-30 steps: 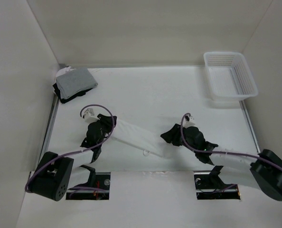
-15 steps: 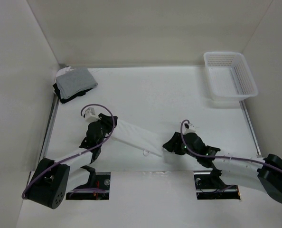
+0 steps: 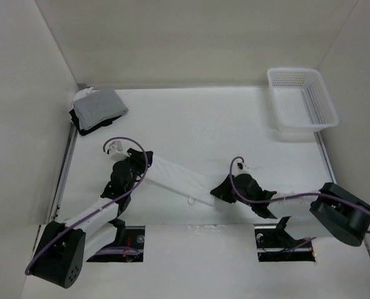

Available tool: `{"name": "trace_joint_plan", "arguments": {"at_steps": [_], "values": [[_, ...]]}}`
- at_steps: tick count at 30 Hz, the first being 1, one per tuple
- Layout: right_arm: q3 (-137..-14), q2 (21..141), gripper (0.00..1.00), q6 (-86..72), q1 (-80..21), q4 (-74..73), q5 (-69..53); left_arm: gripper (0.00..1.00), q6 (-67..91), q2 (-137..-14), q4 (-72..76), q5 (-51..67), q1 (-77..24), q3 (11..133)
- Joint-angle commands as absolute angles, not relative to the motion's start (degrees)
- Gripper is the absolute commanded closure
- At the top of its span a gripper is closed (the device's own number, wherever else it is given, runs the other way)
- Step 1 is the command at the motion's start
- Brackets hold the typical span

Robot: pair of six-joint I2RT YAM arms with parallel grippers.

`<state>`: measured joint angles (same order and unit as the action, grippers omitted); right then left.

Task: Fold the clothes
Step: Fold the tank top

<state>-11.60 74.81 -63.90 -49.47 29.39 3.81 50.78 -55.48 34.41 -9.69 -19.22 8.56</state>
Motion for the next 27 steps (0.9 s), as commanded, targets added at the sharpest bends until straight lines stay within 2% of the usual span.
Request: {"name": "trace_joint_plan", "arguments": {"at_steps": [1, 8, 11, 17, 27], "values": [[-9.6, 67.9, 0.84, -65.3, -49.4, 23.8, 7.1, 0.67, 49.4, -53.9, 33.6, -9.9, -19.7, 11.5], [-13.3, 40.1, 0.85, -62.2, -52.0, -7.8, 12.2, 0.67, 49.0, -54.9, 33.4, -9.3, -19.6, 12.5], [-20.0, 37.4, 0.84, -56.7, -50.9, -15.7, 9.9, 0.67, 49.0, -55.2, 33.4, -9.2, -20.3, 13.0], [-36.9, 51.5, 0.85, -45.4, -49.8, -20.0, 8.0, 0.67, 49.0, -54.5, 33.3, -9.1, -20.6, 13.1], [-61.4, 76.6, 0.86, -41.5, -49.2, -20.7, 2.0, 0.66, 49.2, -52.9, 32.5, -5.5, -17.7, 12.4]]}}
